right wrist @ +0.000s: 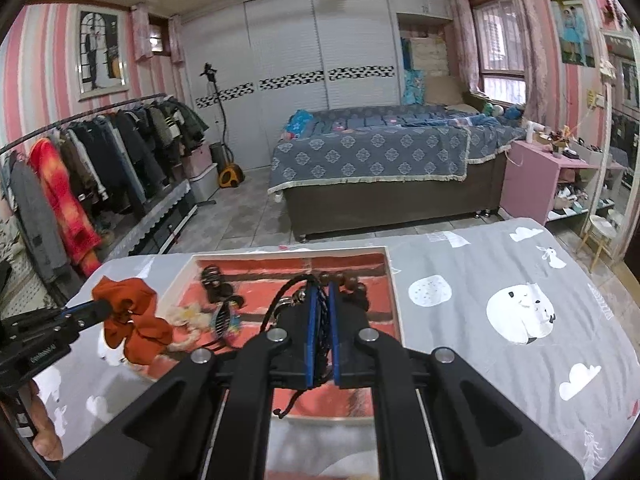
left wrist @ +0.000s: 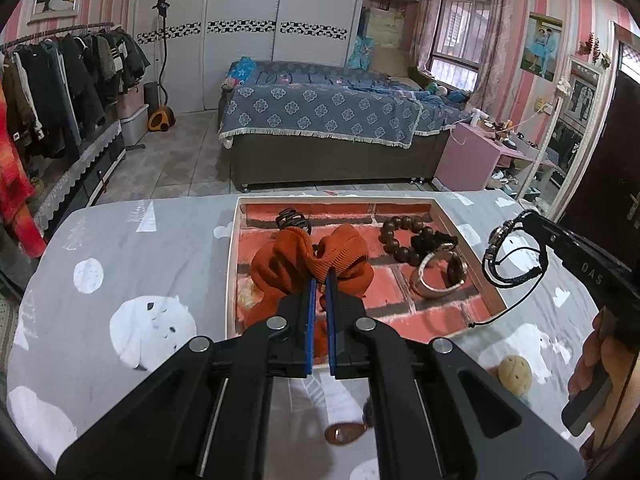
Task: Organize jewelry
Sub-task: 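Carry the orange scrunchie and cord bracelet over the tray with both tools, then lower both items into the tray and open both tools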
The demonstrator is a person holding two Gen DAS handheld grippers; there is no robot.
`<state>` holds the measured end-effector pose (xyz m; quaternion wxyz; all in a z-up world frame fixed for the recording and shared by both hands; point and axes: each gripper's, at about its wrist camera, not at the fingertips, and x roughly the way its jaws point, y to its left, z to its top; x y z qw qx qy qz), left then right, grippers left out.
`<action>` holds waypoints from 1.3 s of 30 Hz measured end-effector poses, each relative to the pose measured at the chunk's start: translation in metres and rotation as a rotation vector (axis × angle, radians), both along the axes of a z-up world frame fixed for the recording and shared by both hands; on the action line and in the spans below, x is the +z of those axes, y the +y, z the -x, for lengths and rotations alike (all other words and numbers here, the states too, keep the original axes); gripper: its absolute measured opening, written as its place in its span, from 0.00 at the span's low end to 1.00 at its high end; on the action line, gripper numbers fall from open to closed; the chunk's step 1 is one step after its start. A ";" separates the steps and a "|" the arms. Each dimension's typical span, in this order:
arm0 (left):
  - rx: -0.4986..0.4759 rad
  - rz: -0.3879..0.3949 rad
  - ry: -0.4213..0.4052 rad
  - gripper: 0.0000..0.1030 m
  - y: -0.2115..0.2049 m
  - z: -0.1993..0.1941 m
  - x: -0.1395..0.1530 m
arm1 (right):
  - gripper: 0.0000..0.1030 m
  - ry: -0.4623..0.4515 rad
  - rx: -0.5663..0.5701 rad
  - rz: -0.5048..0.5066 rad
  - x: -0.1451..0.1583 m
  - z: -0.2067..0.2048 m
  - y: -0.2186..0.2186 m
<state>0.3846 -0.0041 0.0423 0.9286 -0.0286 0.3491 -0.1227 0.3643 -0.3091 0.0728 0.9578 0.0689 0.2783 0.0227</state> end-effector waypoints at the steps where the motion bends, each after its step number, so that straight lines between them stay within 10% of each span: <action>1: 0.002 0.004 0.002 0.03 -0.001 -0.003 -0.002 | 0.06 0.003 -0.006 -0.005 -0.005 -0.003 -0.003; 39: 0.091 -0.126 0.066 0.06 -0.007 -0.027 -0.099 | 0.06 0.175 -0.004 0.138 -0.099 -0.034 0.013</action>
